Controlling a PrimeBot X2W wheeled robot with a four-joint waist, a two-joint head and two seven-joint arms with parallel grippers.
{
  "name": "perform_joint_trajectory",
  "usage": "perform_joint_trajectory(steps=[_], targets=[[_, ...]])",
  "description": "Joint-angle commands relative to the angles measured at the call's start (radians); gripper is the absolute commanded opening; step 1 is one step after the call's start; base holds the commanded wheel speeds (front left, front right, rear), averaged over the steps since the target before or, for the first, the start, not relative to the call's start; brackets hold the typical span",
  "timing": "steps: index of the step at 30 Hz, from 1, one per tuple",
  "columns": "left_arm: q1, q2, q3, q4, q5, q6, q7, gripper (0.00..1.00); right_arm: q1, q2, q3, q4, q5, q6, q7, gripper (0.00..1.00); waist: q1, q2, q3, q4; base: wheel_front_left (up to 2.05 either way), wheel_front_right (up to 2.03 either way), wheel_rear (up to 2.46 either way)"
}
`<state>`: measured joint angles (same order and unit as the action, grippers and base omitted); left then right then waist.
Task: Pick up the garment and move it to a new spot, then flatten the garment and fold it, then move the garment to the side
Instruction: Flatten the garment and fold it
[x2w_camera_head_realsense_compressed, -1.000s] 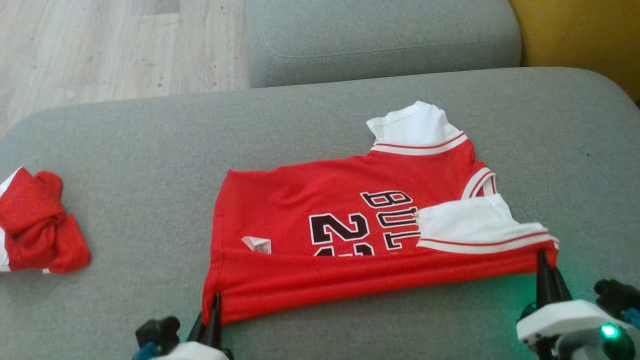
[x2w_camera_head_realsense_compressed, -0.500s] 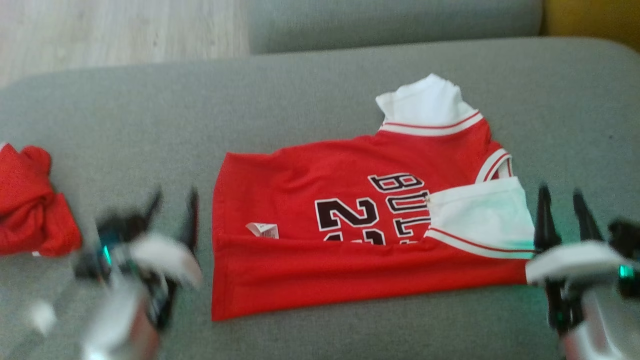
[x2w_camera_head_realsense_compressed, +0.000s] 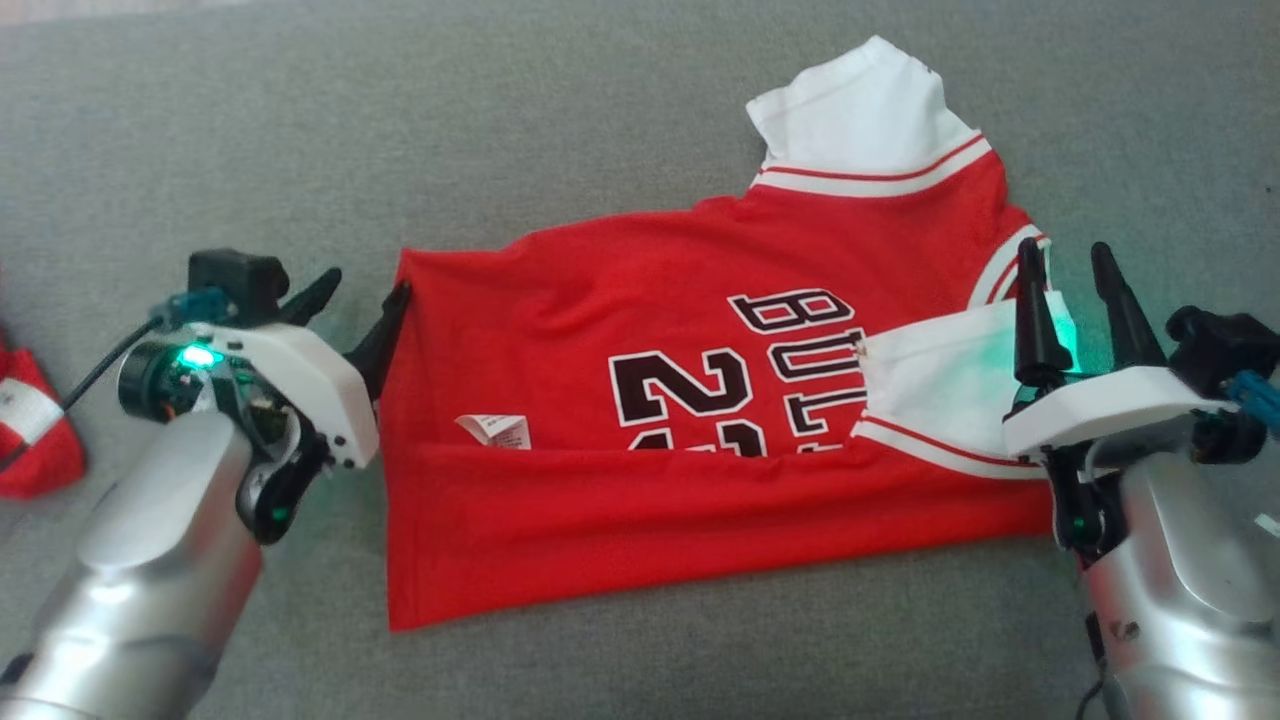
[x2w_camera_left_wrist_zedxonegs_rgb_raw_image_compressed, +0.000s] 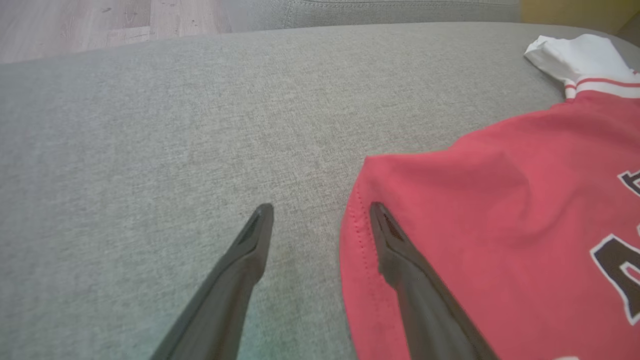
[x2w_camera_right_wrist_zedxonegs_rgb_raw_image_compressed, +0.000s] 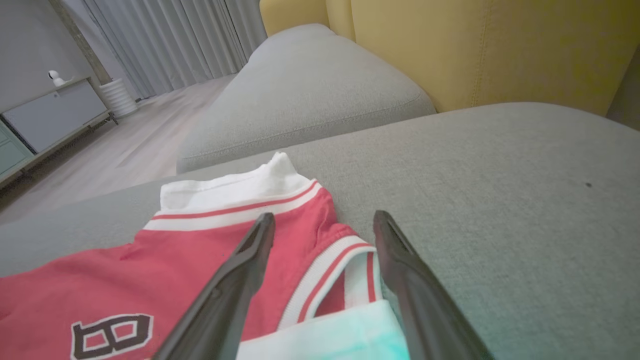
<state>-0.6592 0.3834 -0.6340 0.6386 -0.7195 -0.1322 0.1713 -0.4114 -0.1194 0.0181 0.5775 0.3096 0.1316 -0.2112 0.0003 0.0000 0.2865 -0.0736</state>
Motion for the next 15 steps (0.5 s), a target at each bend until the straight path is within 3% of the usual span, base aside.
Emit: perform_joint_trajectory(steps=[1,15], targets=[[-0.059,0.044,0.025,-0.028,-0.007,0.002,-0.011,1.00,-0.030,-0.014,0.022,-0.024,0.006,-0.001,-0.012,1.00,-0.0003,0.0000,0.008,-0.005,0.00,0.00,0.00],[-0.118,0.063,-0.120,-0.002,-0.182,0.002,-0.082,1.00,-0.080,-0.032,0.055,0.031,0.026,-0.001,-0.034,1.00,-0.0003,0.0000,0.018,-0.009,0.00,0.00,0.00]])
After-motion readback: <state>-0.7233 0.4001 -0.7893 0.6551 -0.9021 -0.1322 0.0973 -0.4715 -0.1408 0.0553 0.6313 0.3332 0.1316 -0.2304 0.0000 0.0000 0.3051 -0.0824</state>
